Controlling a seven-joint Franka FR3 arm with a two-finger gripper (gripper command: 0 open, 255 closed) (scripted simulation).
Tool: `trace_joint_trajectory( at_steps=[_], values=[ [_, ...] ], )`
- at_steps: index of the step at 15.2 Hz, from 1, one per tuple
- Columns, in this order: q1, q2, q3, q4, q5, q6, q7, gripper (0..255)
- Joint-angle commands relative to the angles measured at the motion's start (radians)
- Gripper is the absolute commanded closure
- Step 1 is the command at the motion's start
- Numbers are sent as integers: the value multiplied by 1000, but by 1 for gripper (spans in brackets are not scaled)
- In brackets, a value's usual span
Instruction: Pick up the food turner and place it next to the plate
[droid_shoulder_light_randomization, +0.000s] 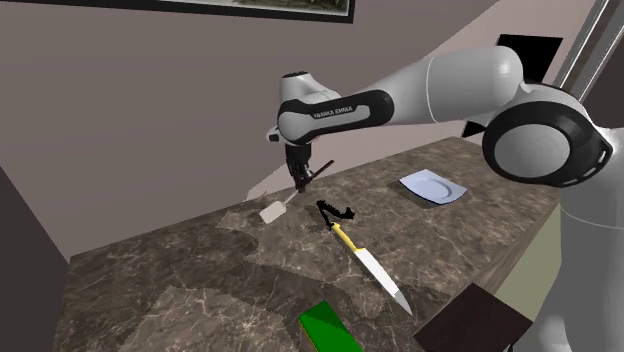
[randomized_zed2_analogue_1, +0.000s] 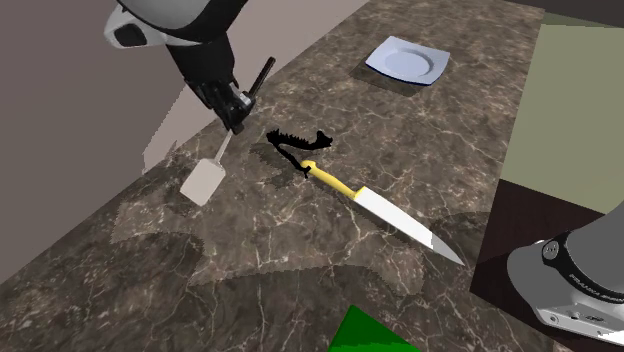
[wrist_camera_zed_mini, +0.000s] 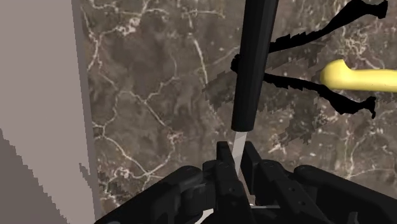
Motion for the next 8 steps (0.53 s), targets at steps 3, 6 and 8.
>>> trace_joint_trajectory(
  at_steps=[3, 6, 8],
  values=[
    [-7, -45, -4, -27, -1, -18, -12, 255],
    [-28, -150, -18, -180, -6, 33, -45, 255],
    [-42, -214, -29, -271, -10, 60, -68, 255]
  ],
)
